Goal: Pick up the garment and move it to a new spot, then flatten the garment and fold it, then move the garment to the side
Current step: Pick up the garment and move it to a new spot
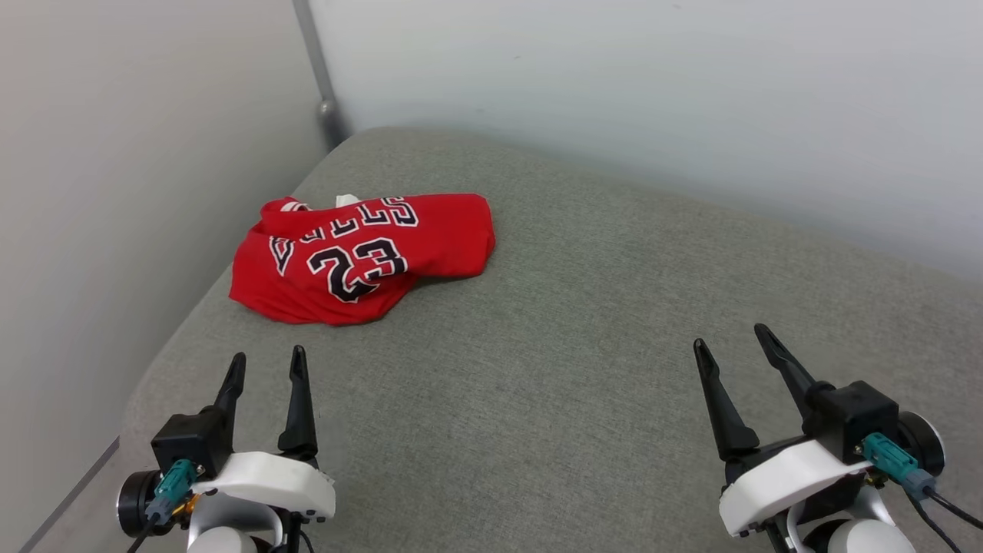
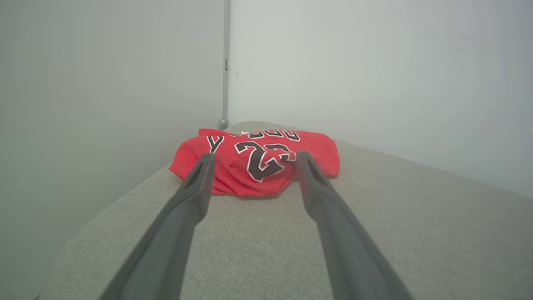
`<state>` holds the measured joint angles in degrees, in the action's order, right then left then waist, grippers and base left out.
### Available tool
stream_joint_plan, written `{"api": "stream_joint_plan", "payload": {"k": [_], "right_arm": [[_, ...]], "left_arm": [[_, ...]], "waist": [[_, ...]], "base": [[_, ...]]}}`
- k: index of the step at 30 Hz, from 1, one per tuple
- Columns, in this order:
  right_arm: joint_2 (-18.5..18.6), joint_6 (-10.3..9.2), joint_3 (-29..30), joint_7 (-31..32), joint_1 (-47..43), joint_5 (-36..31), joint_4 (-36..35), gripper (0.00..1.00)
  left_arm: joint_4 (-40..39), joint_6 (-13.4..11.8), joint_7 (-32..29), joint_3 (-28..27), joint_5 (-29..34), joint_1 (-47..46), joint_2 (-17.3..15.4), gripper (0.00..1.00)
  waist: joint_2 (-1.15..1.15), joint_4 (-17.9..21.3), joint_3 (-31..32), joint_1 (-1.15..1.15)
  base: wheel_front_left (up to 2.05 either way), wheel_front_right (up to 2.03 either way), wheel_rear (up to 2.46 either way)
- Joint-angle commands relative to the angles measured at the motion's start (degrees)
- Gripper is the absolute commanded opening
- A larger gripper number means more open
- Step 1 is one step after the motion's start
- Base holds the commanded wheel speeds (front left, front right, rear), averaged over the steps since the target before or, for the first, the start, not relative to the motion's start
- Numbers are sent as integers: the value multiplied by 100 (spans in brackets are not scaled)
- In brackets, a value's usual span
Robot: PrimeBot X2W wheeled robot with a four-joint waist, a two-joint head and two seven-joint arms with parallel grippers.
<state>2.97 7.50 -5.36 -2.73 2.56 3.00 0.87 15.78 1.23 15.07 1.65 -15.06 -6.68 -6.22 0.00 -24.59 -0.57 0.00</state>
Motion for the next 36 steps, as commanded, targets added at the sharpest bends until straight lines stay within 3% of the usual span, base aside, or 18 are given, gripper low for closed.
{"api": "stream_joint_plan", "payload": {"k": [1,11,19,25,32,36], "right_arm": [[-13,-3,-3,-7,72,7,-18,100],[-13,-3,-14,10,124,-4,-11,100],[26,-2,-113,109,346,-65,-106,100],[127,-2,-181,142,629,-65,-168,100],[156,-2,-150,53,882,-33,-94,100],[142,-2,-159,8,992,-21,-74,100]], "left_arm": [[-40,-35,12,4,-8,34,5,100],[-82,-46,13,-6,-57,-109,-66,100],[18,166,-394,-172,-294,-1029,-442,100],[479,396,-1318,-271,-581,-2154,-1014,100],[1327,585,-3088,-128,-1086,-3263,-1917,100],[1582,613,-3945,-68,-1359,-3505,-2256,100]], "waist": [[0,-104,-20,0],[0,-220,-81,0],[0,99,-437,0],[0,618,-1034,0],[0,1200,-1613,0],[0,1421,-1844,0]], "base": [[0,0,0],[0,0,0],[0,0,0],[0,0,0],[0,0,0],[0,0,0]]}}
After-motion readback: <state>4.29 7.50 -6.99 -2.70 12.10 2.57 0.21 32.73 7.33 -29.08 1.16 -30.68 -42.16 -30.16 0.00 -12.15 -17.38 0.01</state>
